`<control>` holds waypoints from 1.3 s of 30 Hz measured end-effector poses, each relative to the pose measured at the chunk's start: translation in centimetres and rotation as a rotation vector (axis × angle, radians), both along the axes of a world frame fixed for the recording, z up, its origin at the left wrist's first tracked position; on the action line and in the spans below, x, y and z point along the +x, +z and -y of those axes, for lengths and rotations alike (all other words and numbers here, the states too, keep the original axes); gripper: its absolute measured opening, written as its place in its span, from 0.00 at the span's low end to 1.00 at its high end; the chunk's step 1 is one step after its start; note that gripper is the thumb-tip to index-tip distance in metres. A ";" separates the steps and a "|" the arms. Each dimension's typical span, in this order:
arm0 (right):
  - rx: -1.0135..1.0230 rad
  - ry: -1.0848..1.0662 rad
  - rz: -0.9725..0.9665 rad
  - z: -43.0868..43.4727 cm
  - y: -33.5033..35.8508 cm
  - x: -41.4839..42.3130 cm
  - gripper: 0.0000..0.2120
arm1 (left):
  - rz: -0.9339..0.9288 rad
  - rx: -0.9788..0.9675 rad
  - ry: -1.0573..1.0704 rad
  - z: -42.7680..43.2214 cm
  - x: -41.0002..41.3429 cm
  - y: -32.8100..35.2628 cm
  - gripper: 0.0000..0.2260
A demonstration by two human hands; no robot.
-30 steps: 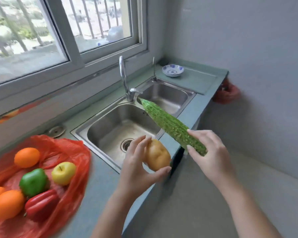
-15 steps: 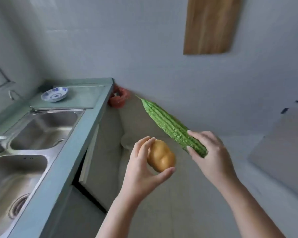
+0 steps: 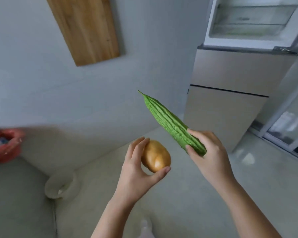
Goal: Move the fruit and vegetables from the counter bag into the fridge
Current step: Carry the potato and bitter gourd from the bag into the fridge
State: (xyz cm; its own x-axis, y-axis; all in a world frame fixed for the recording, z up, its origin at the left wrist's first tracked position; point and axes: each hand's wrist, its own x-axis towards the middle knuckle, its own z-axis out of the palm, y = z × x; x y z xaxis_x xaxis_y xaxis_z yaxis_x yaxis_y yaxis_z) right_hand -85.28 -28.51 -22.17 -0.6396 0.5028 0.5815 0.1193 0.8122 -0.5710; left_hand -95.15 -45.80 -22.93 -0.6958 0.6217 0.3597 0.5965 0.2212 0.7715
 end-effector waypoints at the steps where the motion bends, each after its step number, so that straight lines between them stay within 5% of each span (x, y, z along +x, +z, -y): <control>1: -0.005 -0.021 0.010 -1.1 -0.1 -0.7 0.18 | 0.003 0.004 -0.026 -1.3 -1.2 -0.1 0.34; 15: -0.105 -0.328 -0.034 -15.6 2.4 -14.1 0.19 | -0.037 0.021 -0.281 -19.3 -19.3 1.7 0.33; 31: -0.178 -0.547 -0.039 -39.0 3.9 -13.8 0.20 | -0.075 0.017 -0.530 -47.6 -21.5 3.5 0.35; 39: -0.143 -0.574 -0.013 -53.5 7.4 -13.5 0.21 | -0.051 0.182 -0.529 -62.2 -21.8 7.7 0.29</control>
